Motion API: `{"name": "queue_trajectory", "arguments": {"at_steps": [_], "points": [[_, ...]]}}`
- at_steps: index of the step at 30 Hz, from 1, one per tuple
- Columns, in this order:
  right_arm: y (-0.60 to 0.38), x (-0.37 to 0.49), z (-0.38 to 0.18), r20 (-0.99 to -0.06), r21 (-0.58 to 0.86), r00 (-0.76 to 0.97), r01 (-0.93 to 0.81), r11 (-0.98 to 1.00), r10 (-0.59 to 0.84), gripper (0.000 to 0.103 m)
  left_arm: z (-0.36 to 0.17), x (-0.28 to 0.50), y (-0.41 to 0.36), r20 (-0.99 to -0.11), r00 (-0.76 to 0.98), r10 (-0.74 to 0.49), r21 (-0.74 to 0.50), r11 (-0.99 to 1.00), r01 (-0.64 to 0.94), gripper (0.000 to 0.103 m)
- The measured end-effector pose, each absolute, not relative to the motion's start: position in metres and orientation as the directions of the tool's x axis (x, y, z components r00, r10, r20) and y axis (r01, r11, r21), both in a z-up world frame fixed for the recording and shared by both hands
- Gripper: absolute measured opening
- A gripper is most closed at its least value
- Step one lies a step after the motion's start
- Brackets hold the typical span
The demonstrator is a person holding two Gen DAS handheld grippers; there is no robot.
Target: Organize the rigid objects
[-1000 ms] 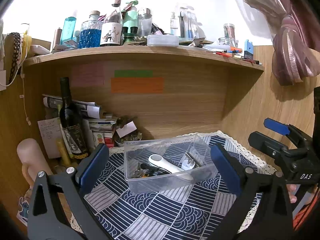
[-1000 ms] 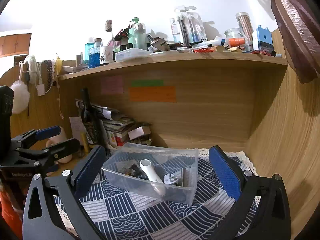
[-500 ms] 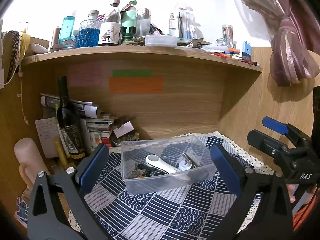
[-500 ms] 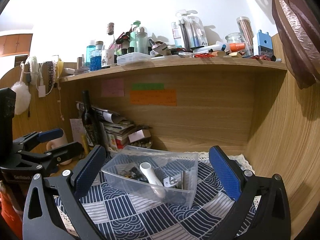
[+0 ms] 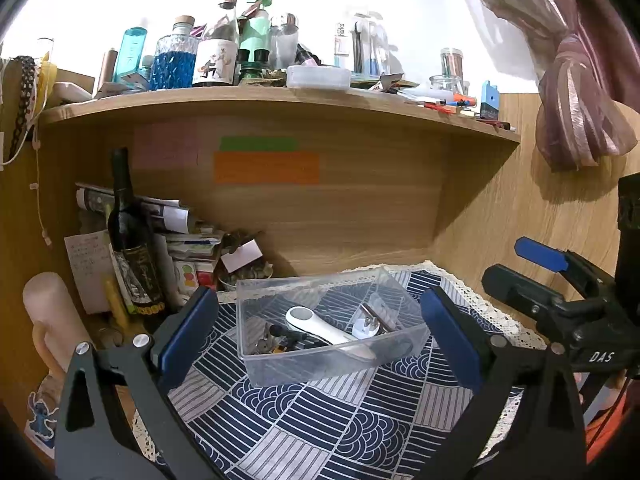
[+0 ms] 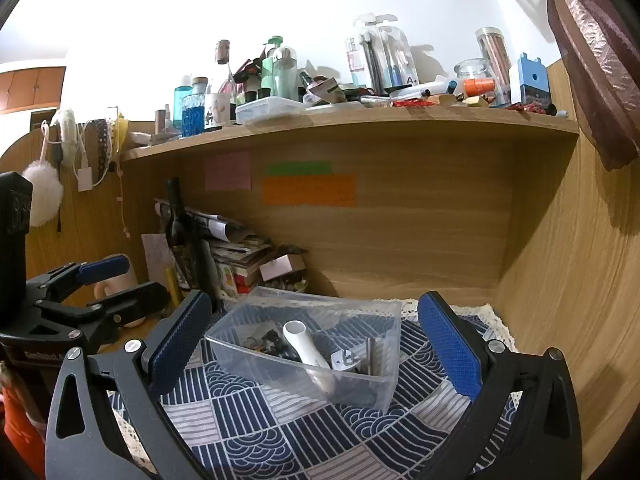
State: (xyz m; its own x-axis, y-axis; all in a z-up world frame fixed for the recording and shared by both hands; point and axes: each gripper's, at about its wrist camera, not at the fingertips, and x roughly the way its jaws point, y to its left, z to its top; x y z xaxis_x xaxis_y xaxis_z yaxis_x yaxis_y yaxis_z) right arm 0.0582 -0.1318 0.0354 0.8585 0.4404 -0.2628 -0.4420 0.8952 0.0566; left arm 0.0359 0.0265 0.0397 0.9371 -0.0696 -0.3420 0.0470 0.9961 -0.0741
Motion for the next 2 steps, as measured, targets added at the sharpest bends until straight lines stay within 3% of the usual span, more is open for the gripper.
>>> {"name": "queue_trajectory", "arguments": {"at_steps": [2], "points": [[-0.1314, 0.0597, 0.0338, -0.269, 0.058, 0.857, -0.441, 0.896, 0.439, 0.103, 0.0386, 0.0364, 0.0255, -0.345, 0.936, -0.070, -0.072, 0.996, 0.048, 0.103]]}}
